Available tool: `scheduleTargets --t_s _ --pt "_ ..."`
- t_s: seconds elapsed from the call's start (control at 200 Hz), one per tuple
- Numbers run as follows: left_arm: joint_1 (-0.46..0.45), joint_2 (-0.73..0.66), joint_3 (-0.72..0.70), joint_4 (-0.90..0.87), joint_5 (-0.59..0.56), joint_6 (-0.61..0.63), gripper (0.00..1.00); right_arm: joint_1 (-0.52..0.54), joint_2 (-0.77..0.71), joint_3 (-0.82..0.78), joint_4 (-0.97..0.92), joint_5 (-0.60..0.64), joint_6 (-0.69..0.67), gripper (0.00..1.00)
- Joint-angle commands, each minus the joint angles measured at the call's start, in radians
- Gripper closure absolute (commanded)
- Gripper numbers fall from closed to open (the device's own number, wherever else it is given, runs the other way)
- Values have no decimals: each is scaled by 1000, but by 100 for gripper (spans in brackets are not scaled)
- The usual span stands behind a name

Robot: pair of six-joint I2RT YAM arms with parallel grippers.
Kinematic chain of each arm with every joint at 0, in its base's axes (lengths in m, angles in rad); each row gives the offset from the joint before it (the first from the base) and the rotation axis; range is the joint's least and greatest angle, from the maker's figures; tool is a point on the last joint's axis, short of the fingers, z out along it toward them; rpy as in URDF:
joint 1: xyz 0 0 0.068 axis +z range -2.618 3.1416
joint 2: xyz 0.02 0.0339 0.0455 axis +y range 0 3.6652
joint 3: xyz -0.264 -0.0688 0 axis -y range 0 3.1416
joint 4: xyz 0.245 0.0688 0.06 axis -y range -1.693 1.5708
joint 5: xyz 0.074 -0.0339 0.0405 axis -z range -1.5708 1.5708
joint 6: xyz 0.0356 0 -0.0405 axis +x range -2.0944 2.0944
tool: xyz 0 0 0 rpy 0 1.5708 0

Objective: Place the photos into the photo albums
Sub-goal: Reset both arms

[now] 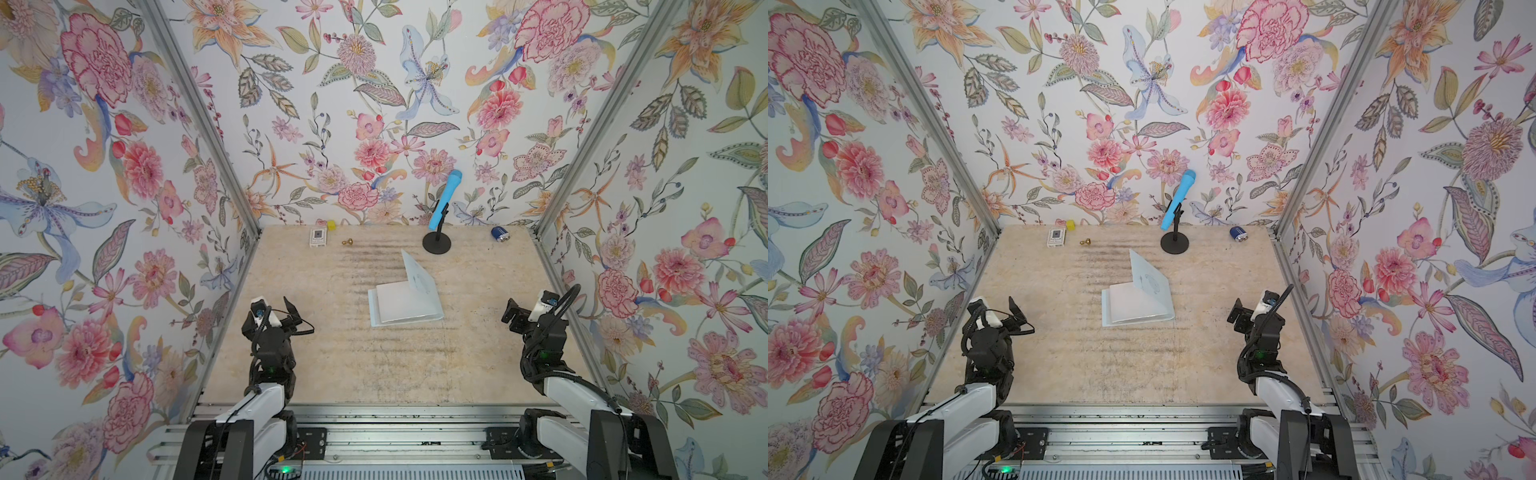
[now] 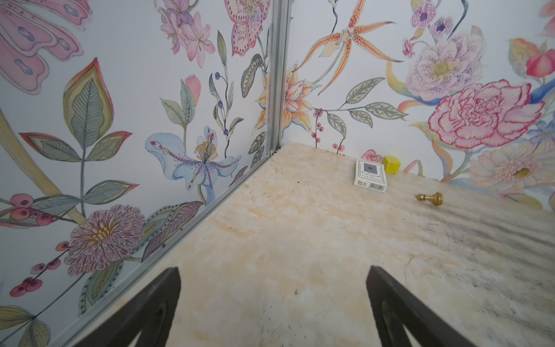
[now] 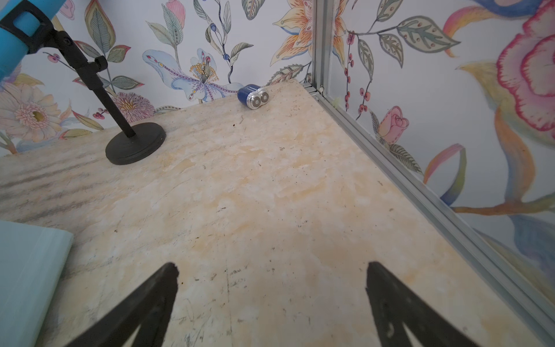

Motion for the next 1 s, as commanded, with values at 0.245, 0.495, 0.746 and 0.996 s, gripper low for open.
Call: scheduleTargets --t_s 0.245,0.495,0.746,0.996 --pt "11 297 -2 460 123 205 0 0 232 64 223 -62 -68 0" --pt "12 477 -22 623 130 205 0 25 316 30 384 -58 -120 0" --pt "11 477 48 516 153 218 0 58 426 65 434 -67 -167 0" --pt "11 478 56 506 143 218 0 80 425 79 399 -46 -187 0"
